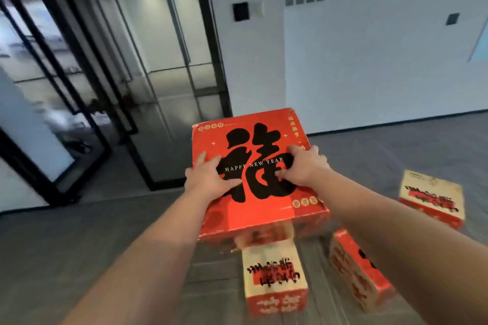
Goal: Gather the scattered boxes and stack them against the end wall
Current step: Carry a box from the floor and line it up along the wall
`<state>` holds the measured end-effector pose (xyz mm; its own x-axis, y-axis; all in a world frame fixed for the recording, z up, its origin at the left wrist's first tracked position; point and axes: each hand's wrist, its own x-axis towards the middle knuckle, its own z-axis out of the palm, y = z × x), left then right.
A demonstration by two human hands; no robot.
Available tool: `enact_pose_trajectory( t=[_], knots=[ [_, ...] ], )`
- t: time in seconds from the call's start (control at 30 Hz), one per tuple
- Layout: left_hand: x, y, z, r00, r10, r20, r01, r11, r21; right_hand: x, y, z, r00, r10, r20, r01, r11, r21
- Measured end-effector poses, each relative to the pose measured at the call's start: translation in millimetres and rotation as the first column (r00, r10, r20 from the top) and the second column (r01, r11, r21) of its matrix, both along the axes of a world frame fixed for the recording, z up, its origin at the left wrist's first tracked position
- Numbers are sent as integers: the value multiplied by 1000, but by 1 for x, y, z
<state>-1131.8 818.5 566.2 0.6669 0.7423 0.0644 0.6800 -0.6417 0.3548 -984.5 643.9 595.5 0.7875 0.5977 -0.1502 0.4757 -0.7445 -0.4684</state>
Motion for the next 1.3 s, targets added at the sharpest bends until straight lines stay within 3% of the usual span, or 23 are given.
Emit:
enact_pose_trajectory(
  t=[0.13, 0.3, 0.6, 1.0, 1.17, 1.3],
  knots=[
    [-161, 79, 52, 975, 211, 67, -215, 975, 58, -129, 110, 53, 967, 234, 99, -238, 971, 25],
    [-353, 142, 80, 921, 378, 96, -386, 918, 91, -290, 215, 79, 904, 417, 90, -422, 905, 44],
    [-694, 192, 66, 689, 720, 76, -722, 691, -2, -609, 360, 67, 650, 758, 48, -758, 652, -39],
    [-942, 300, -17, 319, 948, -24, -934, 310, -175, -890, 580, -11, 260, 965, -8, -948, 254, -193],
    [-1016, 393, -30, 205, 974, -92, -964, 185, -192, -978, 692, -34, 164, 984, -67, -967, 147, -206],
    [-1070, 467, -26, 156, 985, -78, -972, 139, -190, -1044, 781, -32, 114, 991, -73, -976, 97, -197]
  ],
)
